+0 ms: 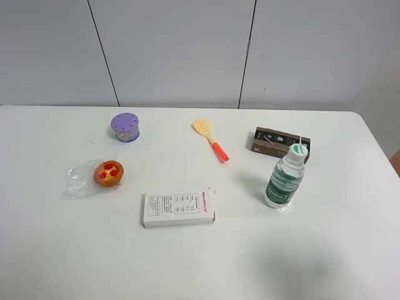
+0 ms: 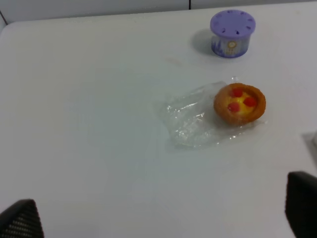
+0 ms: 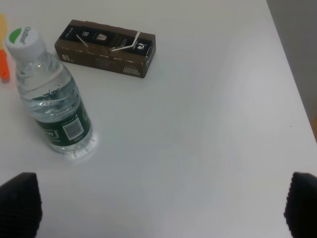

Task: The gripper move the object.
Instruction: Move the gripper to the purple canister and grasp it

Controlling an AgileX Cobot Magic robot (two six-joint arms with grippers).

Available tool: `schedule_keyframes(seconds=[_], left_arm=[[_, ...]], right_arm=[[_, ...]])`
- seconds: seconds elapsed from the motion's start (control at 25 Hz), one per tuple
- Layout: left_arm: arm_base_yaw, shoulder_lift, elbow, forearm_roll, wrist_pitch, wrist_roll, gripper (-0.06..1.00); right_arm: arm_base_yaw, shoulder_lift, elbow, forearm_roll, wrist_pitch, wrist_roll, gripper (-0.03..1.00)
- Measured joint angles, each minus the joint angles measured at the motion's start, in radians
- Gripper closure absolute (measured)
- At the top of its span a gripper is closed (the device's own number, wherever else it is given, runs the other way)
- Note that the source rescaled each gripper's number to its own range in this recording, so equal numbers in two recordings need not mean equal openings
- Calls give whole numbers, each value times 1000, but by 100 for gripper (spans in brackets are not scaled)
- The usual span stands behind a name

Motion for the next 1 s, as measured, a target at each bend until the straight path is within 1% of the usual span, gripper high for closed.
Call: schedule_keyframes(seconds=[0.24,0.4,0.48,0.64,0.72,0.8,0.88,1.0], left_arm=[[0,34,0,-4,0,0,-6],[0,151,-12,-53,-18,0,-6],[0,214,-39,-88,-78,0,-6],[0,365,-98,-181,-256,0,-6],[0,459,-120,-215,-328,0,-6],[0,555,-146,-224,-396,2,-6],[0,669,-186,-219,-443,21,-6],[0,836,-273,-194,-479,47,-6]], right_arm=[[0,0,0,0,0,0,-3],[0,0,0,0,0,0,-3],[0,0,0,0,0,0,-3],[0,0,0,0,0,0,-3],[0,0,0,0,0,0,-3],[0,0,0,0,0,0,-3],[0,0,0,0,0,0,-3],[0,0,0,0,0,0,-3]])
